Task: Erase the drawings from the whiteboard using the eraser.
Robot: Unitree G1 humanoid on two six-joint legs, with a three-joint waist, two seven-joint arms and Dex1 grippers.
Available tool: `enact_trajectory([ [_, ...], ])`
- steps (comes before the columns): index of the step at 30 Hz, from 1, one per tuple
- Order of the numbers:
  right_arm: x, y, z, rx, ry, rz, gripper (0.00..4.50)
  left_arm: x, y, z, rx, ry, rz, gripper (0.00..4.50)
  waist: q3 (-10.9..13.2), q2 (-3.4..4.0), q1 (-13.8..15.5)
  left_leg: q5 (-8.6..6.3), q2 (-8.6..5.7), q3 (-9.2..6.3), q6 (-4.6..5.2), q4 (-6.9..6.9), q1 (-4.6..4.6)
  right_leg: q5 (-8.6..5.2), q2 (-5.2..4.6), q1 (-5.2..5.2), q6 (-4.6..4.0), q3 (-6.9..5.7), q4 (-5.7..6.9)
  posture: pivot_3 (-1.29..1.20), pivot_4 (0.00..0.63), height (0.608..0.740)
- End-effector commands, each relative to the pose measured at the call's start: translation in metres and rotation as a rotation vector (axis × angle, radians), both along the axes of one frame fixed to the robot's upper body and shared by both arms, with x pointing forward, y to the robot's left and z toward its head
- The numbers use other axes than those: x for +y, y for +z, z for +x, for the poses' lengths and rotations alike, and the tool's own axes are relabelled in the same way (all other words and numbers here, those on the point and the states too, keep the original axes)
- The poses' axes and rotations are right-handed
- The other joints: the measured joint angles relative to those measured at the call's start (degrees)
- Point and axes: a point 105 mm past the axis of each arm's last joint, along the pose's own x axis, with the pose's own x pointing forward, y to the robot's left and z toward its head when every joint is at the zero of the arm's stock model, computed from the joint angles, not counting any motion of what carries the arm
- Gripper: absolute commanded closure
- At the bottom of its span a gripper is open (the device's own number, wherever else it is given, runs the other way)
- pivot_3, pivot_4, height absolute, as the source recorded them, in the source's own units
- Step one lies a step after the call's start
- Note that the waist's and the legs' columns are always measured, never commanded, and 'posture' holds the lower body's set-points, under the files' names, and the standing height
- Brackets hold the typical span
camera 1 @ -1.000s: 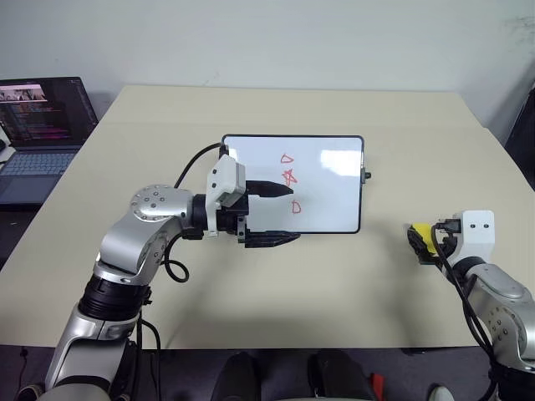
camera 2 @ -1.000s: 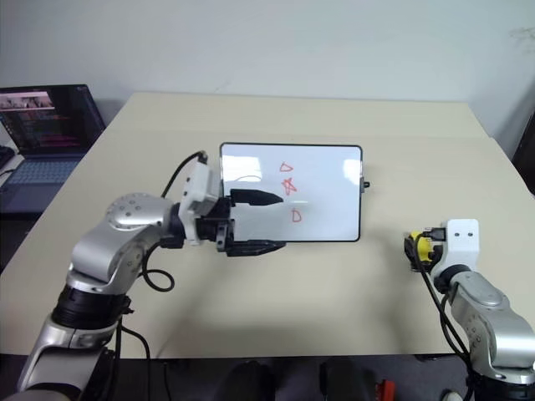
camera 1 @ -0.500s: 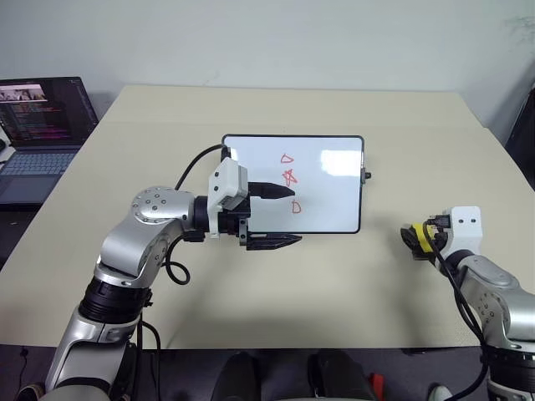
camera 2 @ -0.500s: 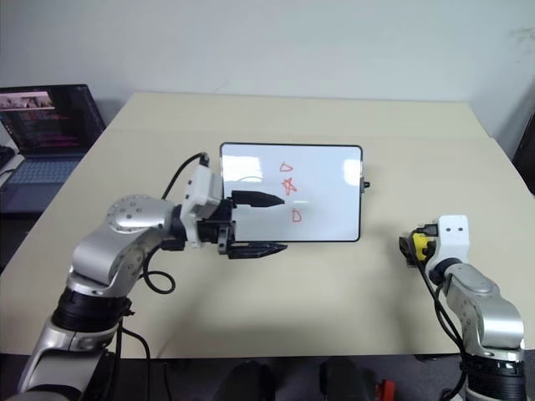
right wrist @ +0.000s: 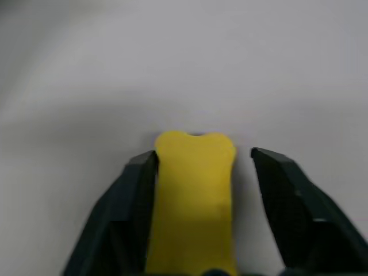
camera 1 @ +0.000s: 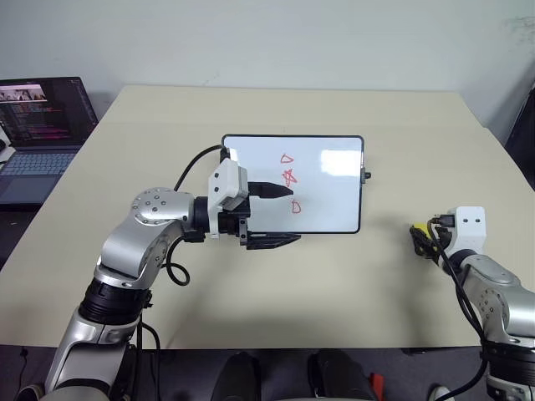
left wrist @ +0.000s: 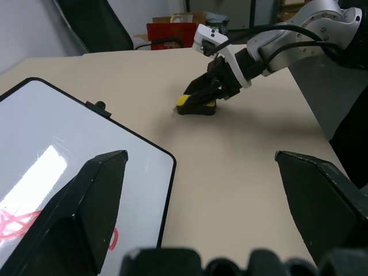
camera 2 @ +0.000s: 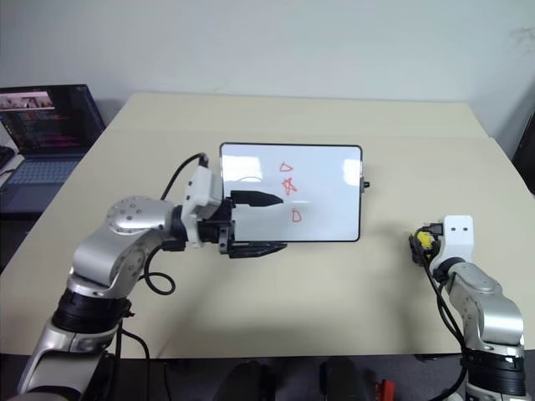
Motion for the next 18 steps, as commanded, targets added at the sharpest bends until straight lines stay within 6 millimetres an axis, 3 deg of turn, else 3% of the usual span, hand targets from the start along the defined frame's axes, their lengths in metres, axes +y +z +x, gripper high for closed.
enact_trajectory([
  [1,-0.007,0.012,0.003,-0.052,-0.021,-0.013,3.11,0.001,0.004,-0.002,-0.031,0.003,-0.008,0.00,0.00,0.00,0.00,0.00,0.00,0.00,0.00,0.00,0.00,0.00,0.00,0.00,0.00,0.00,0.00,0.00,0.150,0.740],
  [2,-0.007,0.012,0.003,-0.051,-0.020,-0.013,3.31,0.001,0.003,-0.002,-0.028,0.004,-0.007,0.00,0.00,0.00,0.00,0.00,0.00,0.00,0.00,0.00,0.00,0.00,0.00,0.00,0.00,0.00,0.00,0.00,0.150,0.740],
  [7,-0.005,0.013,0.004,-0.060,-0.018,-0.016,3.34,0.004,-0.001,-0.002,-0.009,0.031,-0.010,0.00,0.00,0.00,0.00,0.00,0.00,0.01,0.00,0.01,0.00,0.00,0.00,0.00,0.00,0.01,0.00,0.00,0.150,0.740],
  [15,0.014,0.037,-0.001,-0.156,0.075,-0.121,3.35,0.026,-0.013,-0.004,0.038,0.206,-0.001,0.00,0.01,0.01,-0.04,0.00,0.06,-0.01,0.00,0.01,-0.01,0.00,-0.08,-0.03,0.00,0.02,0.02,0.00,0.150,0.740],
  [16,0.018,0.042,-0.001,-0.174,0.095,-0.147,3.35,0.027,-0.013,-0.005,0.040,0.217,-0.003,0.00,0.01,0.01,0.00,0.00,0.05,-0.01,0.00,0.01,-0.01,0.00,-0.20,-0.03,0.00,0.02,0.03,0.00,0.150,0.740],
  [18,0.042,0.070,0.003,-0.273,0.185,-0.252,3.35,0.037,-0.012,0.001,0.032,0.316,-0.016,0.00,0.03,0.04,-0.02,0.00,0.04,-0.02,0.00,0.06,-0.01,0.00,-0.22,-0.03,0.00,-0.01,0.06,0.00,0.150,0.740],
])
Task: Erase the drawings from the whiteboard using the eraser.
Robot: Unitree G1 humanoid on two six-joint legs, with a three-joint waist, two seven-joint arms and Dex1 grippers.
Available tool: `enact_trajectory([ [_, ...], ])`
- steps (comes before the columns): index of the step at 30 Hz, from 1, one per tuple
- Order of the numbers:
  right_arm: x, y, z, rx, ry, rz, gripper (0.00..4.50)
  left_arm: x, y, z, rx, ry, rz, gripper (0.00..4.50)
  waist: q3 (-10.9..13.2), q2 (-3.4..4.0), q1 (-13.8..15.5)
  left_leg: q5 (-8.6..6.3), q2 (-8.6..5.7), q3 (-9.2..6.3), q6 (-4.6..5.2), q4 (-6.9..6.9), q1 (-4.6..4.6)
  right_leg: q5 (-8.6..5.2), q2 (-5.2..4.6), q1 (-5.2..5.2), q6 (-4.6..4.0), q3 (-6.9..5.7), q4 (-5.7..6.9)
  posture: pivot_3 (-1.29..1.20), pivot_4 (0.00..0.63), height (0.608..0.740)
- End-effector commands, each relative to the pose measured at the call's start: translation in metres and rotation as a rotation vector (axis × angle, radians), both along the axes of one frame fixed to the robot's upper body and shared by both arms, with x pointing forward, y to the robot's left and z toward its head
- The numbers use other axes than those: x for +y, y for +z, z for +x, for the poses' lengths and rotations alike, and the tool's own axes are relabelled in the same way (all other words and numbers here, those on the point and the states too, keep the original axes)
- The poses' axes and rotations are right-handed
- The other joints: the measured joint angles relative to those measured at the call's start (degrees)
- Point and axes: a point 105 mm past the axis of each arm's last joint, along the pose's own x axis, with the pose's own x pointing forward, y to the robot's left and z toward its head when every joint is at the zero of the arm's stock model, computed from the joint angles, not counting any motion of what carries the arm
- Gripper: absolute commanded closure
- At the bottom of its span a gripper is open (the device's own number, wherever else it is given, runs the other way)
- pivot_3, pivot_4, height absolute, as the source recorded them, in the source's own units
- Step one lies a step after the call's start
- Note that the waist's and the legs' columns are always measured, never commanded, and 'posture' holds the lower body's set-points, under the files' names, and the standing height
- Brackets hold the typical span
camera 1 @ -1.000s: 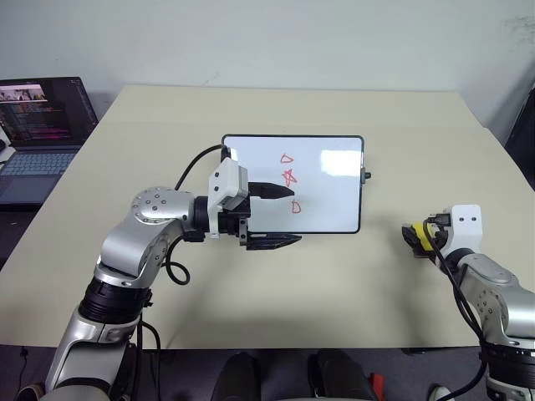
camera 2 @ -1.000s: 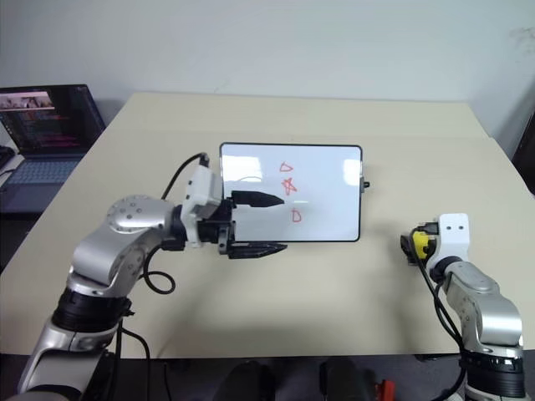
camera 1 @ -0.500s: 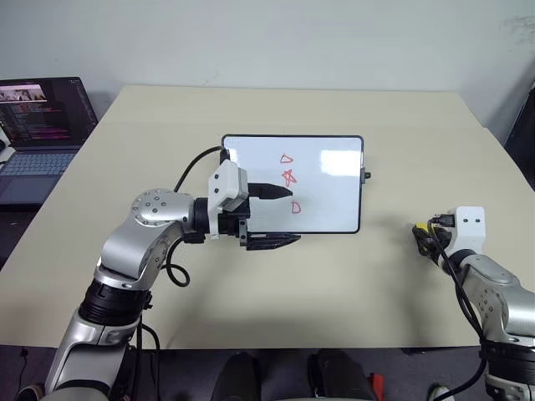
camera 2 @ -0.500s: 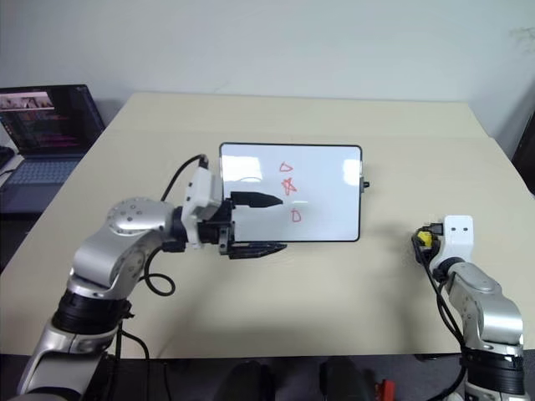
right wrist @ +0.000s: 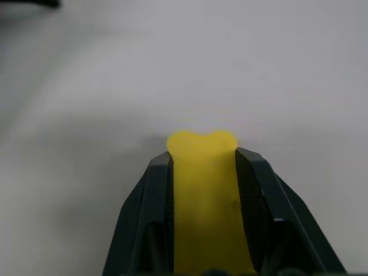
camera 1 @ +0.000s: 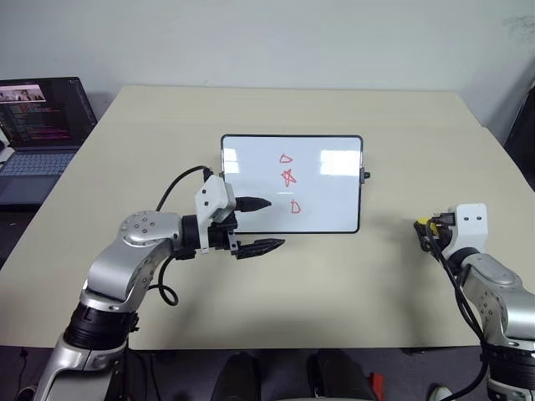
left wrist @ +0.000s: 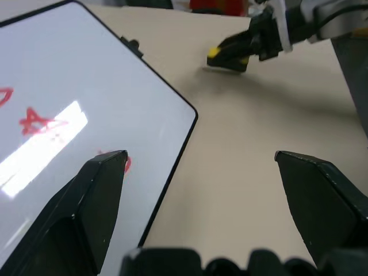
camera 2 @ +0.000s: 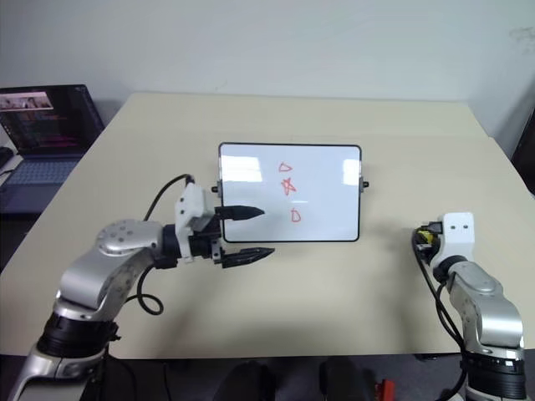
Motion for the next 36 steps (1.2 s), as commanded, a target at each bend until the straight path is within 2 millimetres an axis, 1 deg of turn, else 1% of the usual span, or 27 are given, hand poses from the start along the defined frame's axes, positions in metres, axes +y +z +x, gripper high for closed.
enact_trajectory([
  [1,0.040,0.061,0.005,-0.221,0.152,-0.175,3.35,0.014,0.019,0.007,-0.086,0.139,-0.018,0.00,0.04,0.06,-0.14,0.00,-0.01,0.01,0.00,0.02,0.00,0.00,-0.01,0.00,0.00,0.01,0.02,0.00,0.150,0.740],
  [3,0.069,0.084,0.007,-0.302,0.246,-0.203,3.36,0.027,0.022,0.017,-0.107,0.258,-0.026,0.00,0.06,0.07,-0.37,0.00,0.01,0.04,0.00,0.03,0.04,-0.01,0.00,-0.01,0.03,0.05,0.04,0.00,0.150,0.740],
  [5,0.101,0.100,0.009,-0.356,0.361,-0.217,3.36,0.039,0.020,0.024,-0.101,0.343,-0.016,0.00,0.06,0.07,-0.32,0.00,0.03,-0.01,0.00,0.02,0.07,-0.12,0.03,-0.01,0.23,0.02,0.06,0.00,0.150,0.740],
  [6,0.112,0.105,0.009,-0.372,0.400,-0.227,3.36,0.043,0.018,0.025,-0.098,0.362,-0.007,0.00,0.06,0.07,-0.26,0.00,0.04,-0.06,0.00,0.02,0.07,-0.12,0.06,-0.01,0.23,-0.01,0.07,0.00,0.150,0.740],
  [8,0.143,0.115,0.012,-0.398,0.512,-0.213,3.36,0.051,0.017,0.027,-0.089,0.400,0.014,0.00,0.06,0.07,-0.13,0.00,0.05,-0.11,0.00,0.02,0.05,-0.04,0.07,-0.01,0.09,-0.05,0.06,0.00,0.150,0.740],
  [11,0.181,0.123,0.014,-0.403,0.656,-0.178,3.36,0.061,0.018,0.032,-0.088,0.453,0.027,0.00,0.06,0.06,-0.07,0.00,0.01,-0.09,0.00,0.04,-0.10,0.02,0.02,-0.13,-0.02,-0.06,0.04,0.00,0.150,0.740],
  [15,0.211,0.125,0.024,-0.385,0.725,-0.137,3.36,0.073,0.023,0.042,-0.101,0.516,0.041,0.00,0.07,0.02,0.30,0.00,-0.06,-0.14,0.00,0.09,-0.37,0.03,-0.14,-0.31,-0.04,-0.16,0.02,0.00,0.150,0.740],
  [18,0.227,0.127,0.034,-0.377,0.751,-0.132,3.36,0.076,0.027,0.045,-0.112,0.524,0.041,0.00,0.08,0.01,0.24,0.00,-0.09,-0.12,0.00,0.09,-0.42,0.03,-0.20,-0.40,-0.05,-0.16,0.06,0.00,0.150,0.740],
  [20,0.234,0.128,0.045,-0.381,0.748,-0.165,3.36,0.074,0.029,0.046,-0.123,0.509,0.040,0.00,0.08,0.01,0.15,0.00,-0.09,-0.07,0.00,0.08,-0.42,0.04,-0.20,-0.45,-0.05,-0.13,0.08,0.00,0.150,0.740],
  [23,0.237,0.126,0.063,-0.391,0.723,-0.253,3.36,0.072,0.031,0.046,-0.127,0.497,0.036,0.00,0.08,0.01,0.08,0.00,-0.08,-0.02,0.00,0.06,-0.46,0.04,-0.19,-0.57,-0.06,-0.09,0.13,0.00,0.150,0.740],
  [25,0.239,0.126,0.070,-0.398,0.717,-0.280,3.36,0.070,0.031,0.046,-0.127,0.489,0.034,0.00,0.08,0.01,0.05,0.01,-0.07,0.02,0.00,0.06,-0.51,0.04,-0.19,-0.68,-0.07,-0.06,0.17,0.00,0.150,0.740],
  [28,0.242,0.124,0.075,-0.398,0.719,-0.301,3.36,0.067,0.029,0.046,-0.122,0.480,0.037,0.00,0.08,0.01,0.01,0.01,-0.05,0.05,0.00,0.05,-0.57,0.04,-0.19,-0.73,-0.07,-0.04,0.16,0.00,0.150,0.740],
  [32,0.249,0.112,0.082,-0.367,0.745,-0.398,3.36,0.064,0.026,0.047,-0.115,0.472,0.046,0.00,0.08,0.01,-0.09,0.01,-0.05,0.07,0.00,0.05,-0.59,0.05,-0.20,-0.75,-0.08,-0.02,0.16,0.00,0.150,0.740],
  [36,0.253,0.102,0.081,-0.328,0.796,-0.463,3.36,0.064,0.025,0.049,-0.116,0.473,0.052,0.00,0.08,0.01,-0.10,0.01,-0.04,0.04,0.00,0.05,-0.59,0.05,-0.19,-0.76,-0.08,-0.05,0.18,0.00,0.150,0.740],
])
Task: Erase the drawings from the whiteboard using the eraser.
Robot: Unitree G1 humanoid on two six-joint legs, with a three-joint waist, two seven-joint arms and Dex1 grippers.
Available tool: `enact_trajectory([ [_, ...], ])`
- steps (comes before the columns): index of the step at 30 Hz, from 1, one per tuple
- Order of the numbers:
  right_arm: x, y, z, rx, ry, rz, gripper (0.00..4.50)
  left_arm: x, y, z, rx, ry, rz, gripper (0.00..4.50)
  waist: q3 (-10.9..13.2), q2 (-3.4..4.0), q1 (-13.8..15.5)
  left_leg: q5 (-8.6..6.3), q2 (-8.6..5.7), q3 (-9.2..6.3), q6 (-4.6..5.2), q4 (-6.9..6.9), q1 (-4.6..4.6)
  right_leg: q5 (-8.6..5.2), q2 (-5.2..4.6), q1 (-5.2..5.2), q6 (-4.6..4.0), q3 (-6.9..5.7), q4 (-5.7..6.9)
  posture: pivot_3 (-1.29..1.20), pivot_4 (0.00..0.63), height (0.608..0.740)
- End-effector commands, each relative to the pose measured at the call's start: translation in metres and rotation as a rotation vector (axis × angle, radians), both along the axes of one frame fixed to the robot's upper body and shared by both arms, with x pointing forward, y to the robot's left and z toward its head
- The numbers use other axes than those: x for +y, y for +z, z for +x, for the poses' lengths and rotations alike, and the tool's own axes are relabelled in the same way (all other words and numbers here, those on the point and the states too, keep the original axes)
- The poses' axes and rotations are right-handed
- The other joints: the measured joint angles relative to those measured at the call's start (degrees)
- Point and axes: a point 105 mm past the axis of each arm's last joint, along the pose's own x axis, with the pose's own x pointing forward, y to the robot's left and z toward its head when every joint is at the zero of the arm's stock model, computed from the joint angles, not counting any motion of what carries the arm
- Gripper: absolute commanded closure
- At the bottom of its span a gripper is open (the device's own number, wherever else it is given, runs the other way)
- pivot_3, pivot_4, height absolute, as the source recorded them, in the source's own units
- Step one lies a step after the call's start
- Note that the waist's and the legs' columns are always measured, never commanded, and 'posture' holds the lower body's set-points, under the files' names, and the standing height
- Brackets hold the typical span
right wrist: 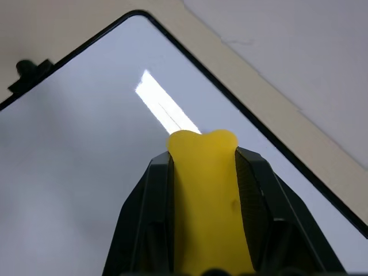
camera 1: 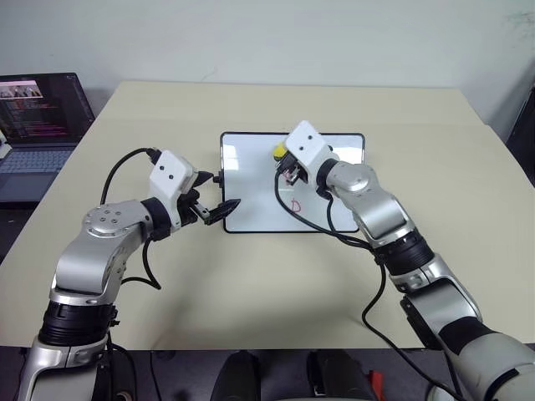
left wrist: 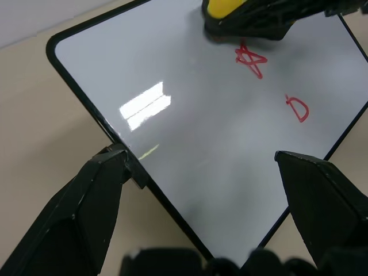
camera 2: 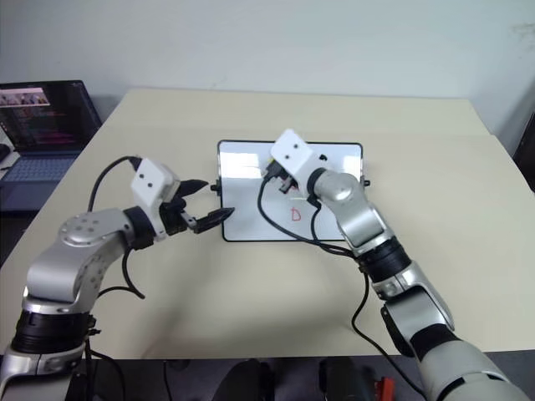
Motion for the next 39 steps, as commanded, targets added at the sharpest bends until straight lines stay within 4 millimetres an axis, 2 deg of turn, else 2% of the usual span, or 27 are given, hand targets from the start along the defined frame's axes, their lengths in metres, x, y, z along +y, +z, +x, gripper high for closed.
enact_trajectory([
  [1,0.007,0.014,-0.002,-0.060,0.046,-0.039,3.36,-0.003,0.011,0.001,-0.050,-0.011,0.010,0.00,0.00,0.00,0.00,0.00,0.00,0.01,0.00,0.00,0.00,0.00,0.00,0.00,0.00,0.01,0.00,0.00,0.150,0.740],
  [8,-0.004,0.028,0.010,-0.122,-0.011,-0.066,3.36,-0.007,0.007,-0.001,-0.044,-0.023,0.009,0.00,0.00,0.00,0.00,0.00,0.00,-0.01,0.00,0.02,0.01,0.01,0.00,0.00,-0.01,0.00,0.06,0.00,0.150,0.740],
  [15,-0.011,0.003,0.005,-0.024,0.037,-0.187,3.36,-0.010,0.004,-0.002,-0.039,-0.033,0.007,0.00,-0.01,-0.01,0.02,0.00,-0.01,0.01,0.00,0.04,0.02,0.01,-0.02,0.00,-0.01,0.01,0.08,0.00,0.150,0.740],
  [19,-0.018,0.021,0.015,-0.101,-0.029,-0.152,3.36,-0.012,0.003,-0.003,-0.036,-0.046,0.008,0.00,-0.01,-0.01,0.00,0.01,-0.01,0.01,0.00,0.08,0.07,0.01,-0.02,0.00,-0.01,0.02,0.25,0.00,0.150,0.740],
  [22,-0.022,0.019,0.017,-0.078,-0.036,-0.141,3.36,-0.014,0.003,-0.004,-0.035,-0.054,0.008,0.00,-0.01,-0.01,-0.01,0.01,-0.02,0.02,0.00,0.11,0.10,0.01,-0.01,0.00,-0.01,0.03,0.35,0.00,0.150,0.740],
  [27,-0.016,-0.004,0.005,0.045,0.036,-0.143,3.36,-0.016,0.002,-0.004,-0.035,-0.060,0.006,0.00,-0.02,-0.02,0.01,0.02,-0.02,0.02,0.00,0.12,0.14,0.01,-0.02,0.01,-0.01,0.04,0.43,0.00,0.150,0.740],
  [30,-0.017,0.000,0.007,0.030,0.016,-0.121,3.36,-0.017,0.001,-0.004,-0.033,-0.067,0.005,0.00,-0.02,-0.02,0.00,0.02,-0.02,0.02,0.00,0.12,0.15,0.01,-0.01,0.01,-0.01,0.04,0.44,0.00,0.150,0.740],
  [33,-0.023,0.015,0.015,-0.016,-0.039,-0.075,3.36,-0.017,0.001,-0.004,-0.032,-0.070,0.005,0.00,-0.02,-0.02,-0.02,0.02,-0.02,0.03,0.00,0.13,0.17,0.01,-0.01,0.01,-0.01,0.05,0.50,0.00,0.150,0.740],
  [36,-0.021,0.010,0.011,0.037,-0.009,-0.053,3.36,-0.018,0.001,-0.004,-0.031,-0.073,0.004,0.00,-0.02,-0.02,-0.02,0.03,-0.02,0.02,0.00,0.14,0.18,0.01,-0.01,0.01,-0.02,0.04,0.54,0.00,0.150,0.740],
  [39,-0.009,-0.003,0.001,0.108,0.049,-0.035,3.36,-0.018,0.000,-0.004,-0.030,-0.075,0.004,0.00,-0.02,-0.02,-0.02,0.03,-0.03,0.02,0.00,0.14,0.18,0.01,-0.01,0.01,-0.02,0.04,0.53,0.00,0.150,0.740],
])
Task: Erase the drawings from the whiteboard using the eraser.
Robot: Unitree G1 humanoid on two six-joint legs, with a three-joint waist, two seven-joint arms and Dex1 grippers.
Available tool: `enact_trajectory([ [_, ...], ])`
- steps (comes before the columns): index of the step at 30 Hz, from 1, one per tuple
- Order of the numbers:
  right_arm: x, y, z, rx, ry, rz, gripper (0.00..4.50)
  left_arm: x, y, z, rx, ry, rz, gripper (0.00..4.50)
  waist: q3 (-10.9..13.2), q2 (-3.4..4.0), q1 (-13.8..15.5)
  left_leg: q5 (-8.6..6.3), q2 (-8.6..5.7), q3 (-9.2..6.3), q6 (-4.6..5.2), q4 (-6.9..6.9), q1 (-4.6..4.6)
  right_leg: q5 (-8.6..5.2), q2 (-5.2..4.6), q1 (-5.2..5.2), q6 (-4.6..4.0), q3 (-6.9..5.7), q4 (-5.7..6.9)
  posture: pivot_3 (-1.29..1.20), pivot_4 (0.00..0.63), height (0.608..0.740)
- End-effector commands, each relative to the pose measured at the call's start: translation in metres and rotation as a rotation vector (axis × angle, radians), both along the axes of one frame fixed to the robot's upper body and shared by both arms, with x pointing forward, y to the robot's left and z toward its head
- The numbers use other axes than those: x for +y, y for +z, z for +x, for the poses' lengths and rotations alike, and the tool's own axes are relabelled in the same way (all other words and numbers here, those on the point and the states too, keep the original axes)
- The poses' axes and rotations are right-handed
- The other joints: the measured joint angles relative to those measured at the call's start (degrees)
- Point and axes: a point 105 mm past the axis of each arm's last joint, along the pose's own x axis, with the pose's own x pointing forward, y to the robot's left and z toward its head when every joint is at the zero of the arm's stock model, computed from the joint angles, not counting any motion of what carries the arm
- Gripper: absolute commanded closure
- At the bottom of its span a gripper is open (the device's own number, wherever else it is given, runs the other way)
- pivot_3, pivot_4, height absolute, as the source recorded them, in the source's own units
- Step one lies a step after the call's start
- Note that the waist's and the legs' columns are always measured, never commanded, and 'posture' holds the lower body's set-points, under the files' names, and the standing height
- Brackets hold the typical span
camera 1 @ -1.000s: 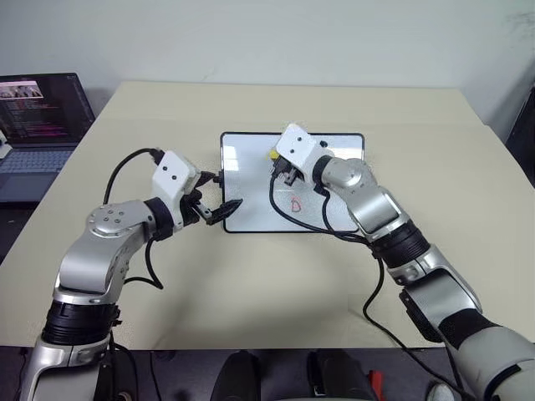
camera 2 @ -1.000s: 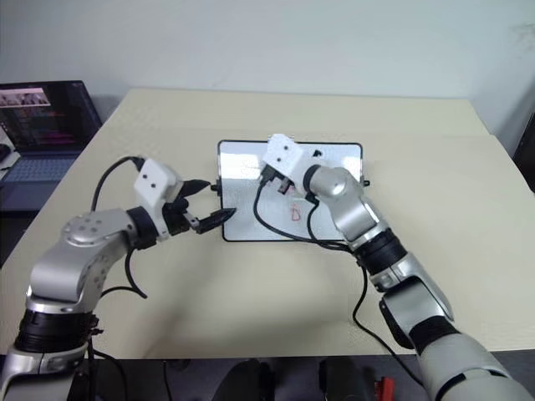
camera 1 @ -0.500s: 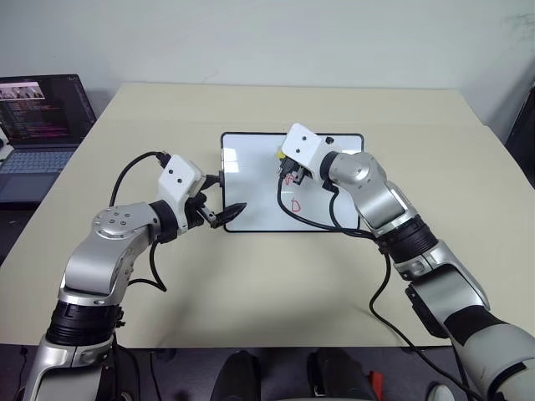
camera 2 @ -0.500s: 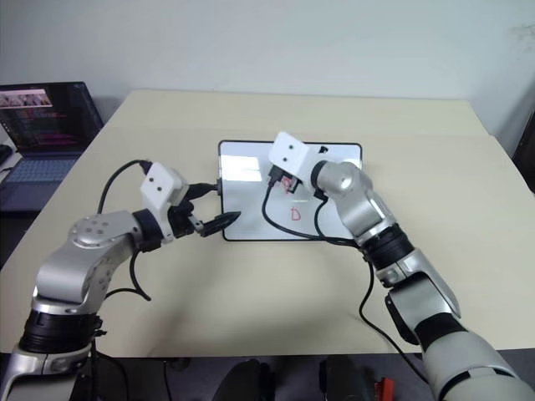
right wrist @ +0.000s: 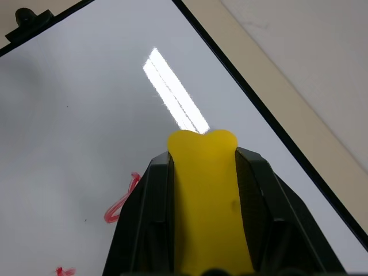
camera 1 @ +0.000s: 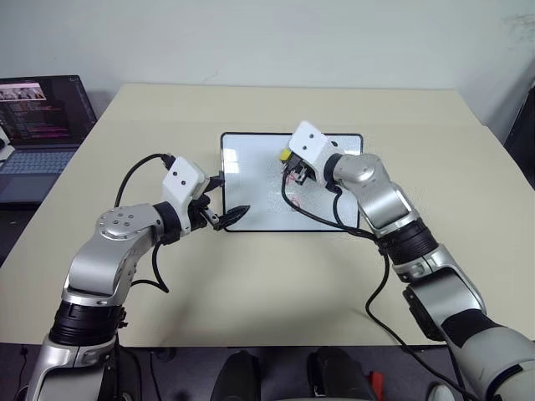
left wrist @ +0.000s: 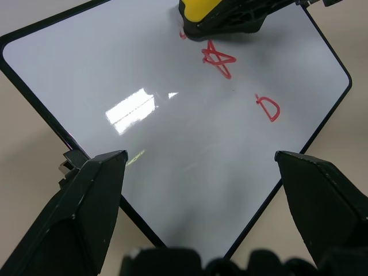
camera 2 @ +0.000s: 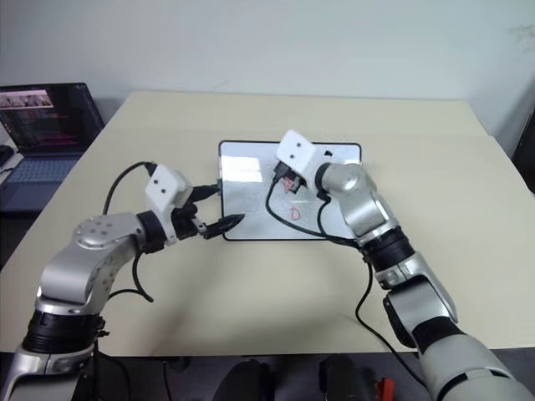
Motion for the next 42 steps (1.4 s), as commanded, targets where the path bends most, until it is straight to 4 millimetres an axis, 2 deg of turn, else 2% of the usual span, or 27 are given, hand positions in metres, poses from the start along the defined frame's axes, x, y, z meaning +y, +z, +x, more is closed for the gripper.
enact_trajectory([
  [1,0.009,-0.004,-0.008,0.048,0.033,0.045,3.36,-0.005,0.010,-0.002,-0.054,-0.019,0.006,0.00,0.00,0.00,-0.03,0.00,0.00,0.00,0.00,0.00,0.00,0.00,0.00,0.00,0.00,0.00,-0.01,0.00,0.150,0.740],
  [7,0.005,0.019,0.005,-0.042,-0.039,0.111,3.36,-0.005,0.010,-0.002,-0.054,-0.023,0.008,0.00,0.00,0.00,-0.06,0.00,0.00,0.00,0.00,0.00,0.00,0.00,0.00,-0.01,0.00,0.00,0.03,0.00,0.150,0.740],
  [9,0.007,0.017,0.004,-0.036,-0.031,0.108,3.36,-0.005,0.010,-0.002,-0.054,-0.024,0.010,0.00,0.00,0.00,-0.06,0.00,0.00,0.00,0.00,0.00,0.00,0.00,0.00,-0.01,0.00,0.00,0.02,0.00,0.150,0.740],
  [12,0.011,-0.005,-0.004,0.036,0.024,0.031,3.36,-0.005,0.010,-0.002,-0.055,-0.026,0.012,0.00,0.00,0.00,-0.06,0.00,0.00,0.01,0.00,-0.02,-0.01,0.00,0.00,-0.01,0.00,0.00,-0.02,0.00,0.150,0.740],
  [14,0.011,-0.011,-0.008,0.055,0.041,0.014,3.36,-0.005,0.010,-0.002,-0.054,-0.027,0.014,0.00,0.00,0.00,-0.05,0.00,0.00,0.01,0.00,-0.02,0.00,0.00,0.00,-0.01,0.00,0.01,-0.03,0.00,0.150,0.740],
  [20,0.002,0.016,0.007,-0.064,-0.049,0.070,3.36,-0.005,0.010,-0.002,-0.054,-0.032,0.016,0.00,0.00,0.00,-0.07,0.01,0.00,-0.01,0.00,0.00,0.01,0.00,0.00,-0.01,0.00,-0.01,0.05,0.00,0.150,0.740],
  [22,0.003,0.013,0.006,-0.053,-0.041,0.064,3.37,-0.005,0.010,-0.002,-0.054,-0.033,0.016,0.00,0.00,0.00,-0.06,0.01,0.00,-0.02,0.00,0.00,0.01,0.00,0.00,-0.01,0.00,-0.01,0.06,0.00,0.150,0.740],
  [26,0.005,-0.008,-0.003,0.032,0.012,0.015,3.37,-0.005,0.011,-0.002,-0.055,-0.037,0.017,0.00,0.00,0.00,-0.05,0.00,0.00,0.00,0.00,-0.01,0.01,0.00,0.00,-0.01,0.00,0.00,0.01,0.00,0.150,0.740],
  [33,-0.010,0.006,0.008,-0.021,-0.069,0.044,3.37,-0.007,0.010,-0.002,-0.052,-0.042,0.015,0.00,0.00,0.00,-0.05,0.01,0.00,-0.02,0.00,-0.01,0.02,0.00,0.00,-0.01,0.00,-0.01,0.07,0.00,0.150,0.740],
  [37,-0.007,-0.015,-0.004,0.074,-0.004,-0.008,3.37,-0.009,0.009,-0.002,-0.049,-0.047,0.013,0.00,0.00,0.00,0.09,0.01,-0.01,-0.02,0.00,0.01,0.02,0.00,0.00,0.00,0.00,-0.01,0.08,0.00,0.150,0.740],
  [39,-0.010,-0.012,-0.001,0.050,-0.031,0.007,3.38,-0.009,0.009,-0.001,-0.048,-0.048,0.012,0.00,0.00,-0.01,0.08,0.01,-0.01,-0.03,0.00,0.01,0.01,0.00,0.00,0.00,0.00,-0.02,0.05,0.00,0.150,0.740],
  [42,-0.020,0.005,0.009,-0.021,-0.101,0.041,3.38,-0.010,0.009,-0.001,-0.048,-0.052,0.011,0.00,0.00,-0.01,0.01,0.01,-0.01,-0.02,0.00,0.01,0.03,0.00,0.00,0.00,0.00,-0.01,0.09,0.00,0.150,0.740],
])
